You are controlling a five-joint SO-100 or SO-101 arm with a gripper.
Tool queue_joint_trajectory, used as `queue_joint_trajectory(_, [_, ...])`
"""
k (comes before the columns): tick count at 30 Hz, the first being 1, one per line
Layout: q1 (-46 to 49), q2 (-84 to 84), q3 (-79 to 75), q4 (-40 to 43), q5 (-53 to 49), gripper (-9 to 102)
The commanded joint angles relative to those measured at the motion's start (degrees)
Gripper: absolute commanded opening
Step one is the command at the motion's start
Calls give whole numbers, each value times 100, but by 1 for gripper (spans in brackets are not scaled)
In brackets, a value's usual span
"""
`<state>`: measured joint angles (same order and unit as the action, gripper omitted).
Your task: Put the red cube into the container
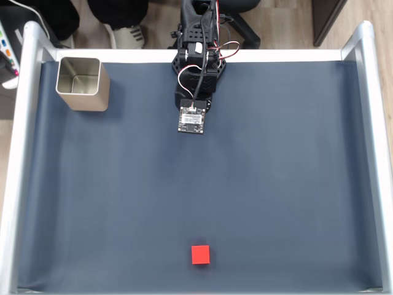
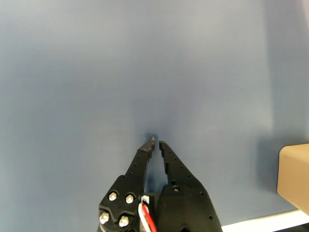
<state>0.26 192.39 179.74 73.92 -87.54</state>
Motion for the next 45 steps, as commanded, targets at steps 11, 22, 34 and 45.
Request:
queue_joint_trajectory(11, [-18, -18, -44, 53, -158, 0])
queue_joint_trajectory(22, [-9, -9, -44, 53, -352, 0])
queue_joint_trajectory(34, [-26, -633, -70, -3076, -404, 0])
queue_joint_trajectory(45, [-308, -3085, -1960, -4034, -325, 0])
